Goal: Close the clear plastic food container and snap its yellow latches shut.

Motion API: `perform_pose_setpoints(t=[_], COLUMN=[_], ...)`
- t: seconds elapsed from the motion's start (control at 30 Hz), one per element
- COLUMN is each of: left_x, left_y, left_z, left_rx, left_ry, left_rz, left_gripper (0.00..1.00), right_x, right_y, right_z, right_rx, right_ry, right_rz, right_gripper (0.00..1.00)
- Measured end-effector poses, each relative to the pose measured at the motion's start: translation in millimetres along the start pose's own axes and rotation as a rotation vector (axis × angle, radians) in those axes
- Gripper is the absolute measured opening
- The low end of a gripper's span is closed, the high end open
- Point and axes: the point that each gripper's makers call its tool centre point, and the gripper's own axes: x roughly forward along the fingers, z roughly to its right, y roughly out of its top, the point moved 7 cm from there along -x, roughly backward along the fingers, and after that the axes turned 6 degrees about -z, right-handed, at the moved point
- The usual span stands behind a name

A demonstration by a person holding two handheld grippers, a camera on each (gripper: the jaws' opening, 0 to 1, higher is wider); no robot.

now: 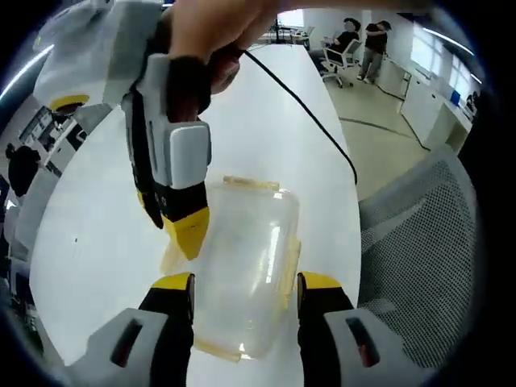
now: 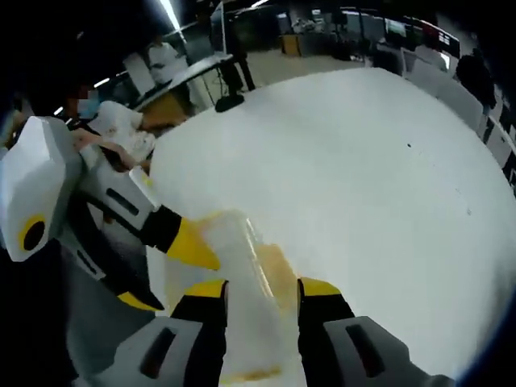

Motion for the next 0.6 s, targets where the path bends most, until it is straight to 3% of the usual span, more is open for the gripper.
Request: perform_pose_setpoints(t=[0.3, 0.6], left_x=[8.3, 15.9], left_y=[6.4, 4.4], left_z=[8.7, 8.8], left_rx=[0.138, 0.131], left_ry=[0.069, 0.064], left_rz=[-0.032, -0.061], left_gripper=[0.50, 0.51], right_x=[10.2, 17.1], right_y=[5.8, 6.9], right_z=[2.5, 2.4], right_rx=[-0.078, -0.110], right_ry=[0.021, 0.060], right_rz=[-0.106, -0.155], right_gripper=[0.35, 0.35])
